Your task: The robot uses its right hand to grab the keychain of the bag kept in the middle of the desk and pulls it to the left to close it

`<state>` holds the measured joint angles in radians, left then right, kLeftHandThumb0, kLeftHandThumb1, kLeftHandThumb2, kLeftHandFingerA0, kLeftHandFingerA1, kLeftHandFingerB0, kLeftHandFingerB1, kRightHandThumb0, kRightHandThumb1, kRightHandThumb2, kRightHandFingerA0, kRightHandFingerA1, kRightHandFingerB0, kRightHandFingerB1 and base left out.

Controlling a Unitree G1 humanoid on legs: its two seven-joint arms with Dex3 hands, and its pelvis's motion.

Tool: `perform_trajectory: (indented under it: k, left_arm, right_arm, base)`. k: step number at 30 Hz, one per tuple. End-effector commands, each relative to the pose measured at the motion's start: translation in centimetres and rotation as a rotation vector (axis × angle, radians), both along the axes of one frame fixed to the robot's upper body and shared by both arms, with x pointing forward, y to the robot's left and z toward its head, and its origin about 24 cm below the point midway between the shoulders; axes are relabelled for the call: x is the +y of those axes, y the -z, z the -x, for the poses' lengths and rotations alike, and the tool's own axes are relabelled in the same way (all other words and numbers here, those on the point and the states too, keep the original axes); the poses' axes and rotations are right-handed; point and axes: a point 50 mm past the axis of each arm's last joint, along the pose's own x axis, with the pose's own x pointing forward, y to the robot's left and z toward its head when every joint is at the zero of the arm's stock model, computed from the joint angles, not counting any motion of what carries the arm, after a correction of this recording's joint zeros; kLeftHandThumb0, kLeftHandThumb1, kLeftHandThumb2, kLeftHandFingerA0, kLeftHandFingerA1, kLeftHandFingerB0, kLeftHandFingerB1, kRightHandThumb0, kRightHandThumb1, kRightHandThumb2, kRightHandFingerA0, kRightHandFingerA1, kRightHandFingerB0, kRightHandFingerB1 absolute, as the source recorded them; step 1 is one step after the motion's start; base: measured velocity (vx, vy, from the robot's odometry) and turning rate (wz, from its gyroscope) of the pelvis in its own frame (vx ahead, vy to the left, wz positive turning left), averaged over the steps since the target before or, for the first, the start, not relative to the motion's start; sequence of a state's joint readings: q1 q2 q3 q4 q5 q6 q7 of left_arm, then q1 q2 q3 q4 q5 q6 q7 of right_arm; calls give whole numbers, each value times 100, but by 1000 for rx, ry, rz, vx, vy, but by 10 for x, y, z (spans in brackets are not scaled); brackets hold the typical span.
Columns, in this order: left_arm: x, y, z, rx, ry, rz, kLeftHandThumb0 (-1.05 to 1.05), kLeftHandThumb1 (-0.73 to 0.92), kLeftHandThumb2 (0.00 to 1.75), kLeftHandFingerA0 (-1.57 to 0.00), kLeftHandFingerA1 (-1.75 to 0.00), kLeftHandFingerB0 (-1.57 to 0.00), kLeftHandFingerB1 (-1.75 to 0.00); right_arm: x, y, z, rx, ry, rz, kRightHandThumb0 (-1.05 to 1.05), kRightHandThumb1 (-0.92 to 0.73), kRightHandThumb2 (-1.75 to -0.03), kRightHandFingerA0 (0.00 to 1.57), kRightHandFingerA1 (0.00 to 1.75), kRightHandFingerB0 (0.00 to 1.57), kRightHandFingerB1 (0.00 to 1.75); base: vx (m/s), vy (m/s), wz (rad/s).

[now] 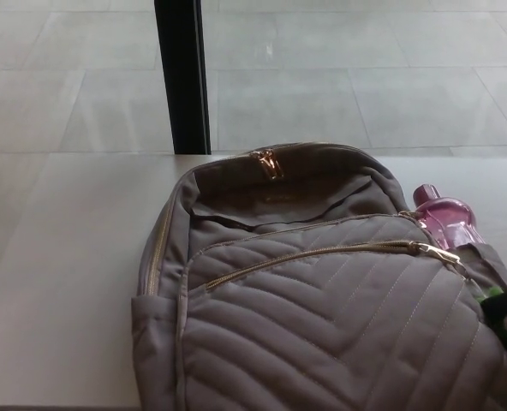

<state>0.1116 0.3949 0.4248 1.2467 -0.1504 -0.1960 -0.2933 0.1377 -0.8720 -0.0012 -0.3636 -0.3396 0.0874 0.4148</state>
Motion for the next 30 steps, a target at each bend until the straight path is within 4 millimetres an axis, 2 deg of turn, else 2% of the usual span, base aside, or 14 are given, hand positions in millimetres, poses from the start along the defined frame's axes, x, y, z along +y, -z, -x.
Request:
perform_trajectory:
  k: [1, 4, 6, 8, 10, 13, 15, 20, 21, 23, 24, 26, 27, 30]
  left_arm:
    - [3, -2, 2, -13, -40, 17, -85, 75, 118, -59, -66, -40, -56]
    - [1, 0, 3, -10, -35, 12, -91, 92, 77, -60, -58, -47, -48]
    - [0, 0, 3, -15, -20, 16, -84, 77, 119, -56, -66, -41, -58]
    - [0, 0, 3, -15, -16, 15, -90, 92, 80, -61, -60, -44, -48]
    - [1, 0, 3, -20, -29, 21, -86, 77, 119, -56, -65, -40, -56]
    - [1, 0, 3, -23, -45, 23, -90, 92, 77, -63, -58, -48, -47]
    - [1, 0, 3, -17, -41, 21, -99, 78, 96, -62, -63, -45, -53]
    - [1, 0, 4, -23, -40, 40, -87, 75, 116, -59, -67, -42, -57]
    - [-1, 1, 4, -20, -42, 45, -93, 92, 76, -61, -61, -46, -49]
    - [-1, 1, 4, -20, -31, 36, -93, 92, 76, -63, -61, -49, -51]
    - [-1, 1, 4, -26, -21, 37, -86, 75, 117, -59, -69, -44, -59]
    - [-1, 0, 4, -26, -16, 33, -87, 76, 117, -61, -69, -46, -60]
    - [-1, 1, 4, -24, -24, 29, -92, 92, 79, -62, -60, -47, -51]
    - [0, 0, 3, -18, -23, 23, -92, 92, 76, -65, -61, -47, -49]
  right_arm:
    - [3, 23, 6, 99, -26, 19, -24, -65, -60, 54, 77, 44, 35]
    - [10, 27, 10, 18, -65, 25, -24, -73, -63, 59, 144, 56, 39]
    - [12, 31, 11, -65, -62, 27, -25, -80, -66, 87, 173, 78, 64]
    - [11, 32, 11, -97, -62, 38, -22, -81, -71, 88, 169, 81, 70]
    - [8, 32, 11, -137, -55, 59, -17, -76, -83, 88, 164, 85, 85]
    - [-1, 36, 10, -227, -33, 63, -15, -71, -92, 87, 167, 78, 123]
    - [-5, 37, 10, -249, -19, 61, -15, -70, -94, 83, 175, 71, 142]
    - [-14, 44, 11, -305, 25, -8, -16, -63, -87, 81, 175, 64, 148]
    - [-15, 45, 12, -316, 33, -24, -15, -64, -89, 82, 175, 61, 150]
    - [-17, 49, 14, -341, 46, -89, -18, -63, -95, 83, 175, 59, 158]
    - [-17, 51, 14, -346, 50, -109, -18, -63, -96, 82, 175, 59, 162]
    - [-17, 51, 14, -360, 57, -141, -20, -72, -88, 82, 175, 67, 152]
    - [-18, 49, 13, -368, 64, -160, -20, -78, -82, 80, 175, 67, 155]
    - [-18, 37, 4, -441, 97, -256, -14, -75, -84, 80, 175, 64, 165]
  base:
    - [0, 0, 0]
    - [0, 0, 0]
    - [0, 0, 0]
    - [0, 0, 0]
    - [0, 0, 0]
    - [0, 0, 0]
    - [0, 0, 0]
    - [0, 0, 0]
    - [0, 0, 0]
    - [0, 0, 0]
    - [0, 0, 0]
    - [0, 0, 0]
    - [0, 0, 0]
    - [0, 0, 0]
